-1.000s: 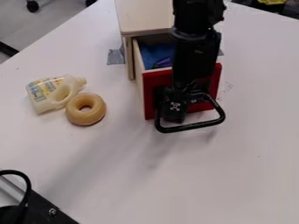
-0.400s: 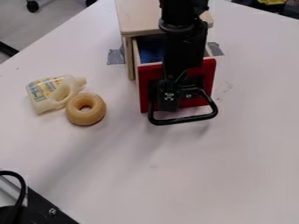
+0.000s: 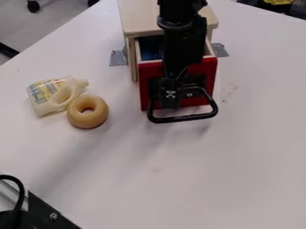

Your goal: Close the drawer

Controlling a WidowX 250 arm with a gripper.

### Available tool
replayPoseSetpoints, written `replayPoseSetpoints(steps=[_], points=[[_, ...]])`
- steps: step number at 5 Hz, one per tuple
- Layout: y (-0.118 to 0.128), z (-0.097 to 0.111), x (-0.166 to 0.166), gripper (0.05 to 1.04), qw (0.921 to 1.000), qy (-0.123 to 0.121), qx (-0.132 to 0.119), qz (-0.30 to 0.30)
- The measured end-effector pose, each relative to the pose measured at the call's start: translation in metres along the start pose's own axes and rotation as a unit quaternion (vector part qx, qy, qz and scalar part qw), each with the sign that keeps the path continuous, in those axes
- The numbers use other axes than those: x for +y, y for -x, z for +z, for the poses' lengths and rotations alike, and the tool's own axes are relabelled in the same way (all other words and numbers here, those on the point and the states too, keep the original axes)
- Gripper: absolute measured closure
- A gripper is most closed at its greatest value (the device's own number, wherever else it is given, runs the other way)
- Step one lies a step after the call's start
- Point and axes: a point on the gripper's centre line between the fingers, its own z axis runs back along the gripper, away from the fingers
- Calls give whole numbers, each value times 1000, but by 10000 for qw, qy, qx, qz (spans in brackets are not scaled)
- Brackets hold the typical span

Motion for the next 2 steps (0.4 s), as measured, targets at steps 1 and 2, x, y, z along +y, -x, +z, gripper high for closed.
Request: replayPoseSetpoints(steps=[1,2], points=[[2,2,2,85,9992,-338,-196,55],[1,-2,3,85,9987,-439,-250,55]])
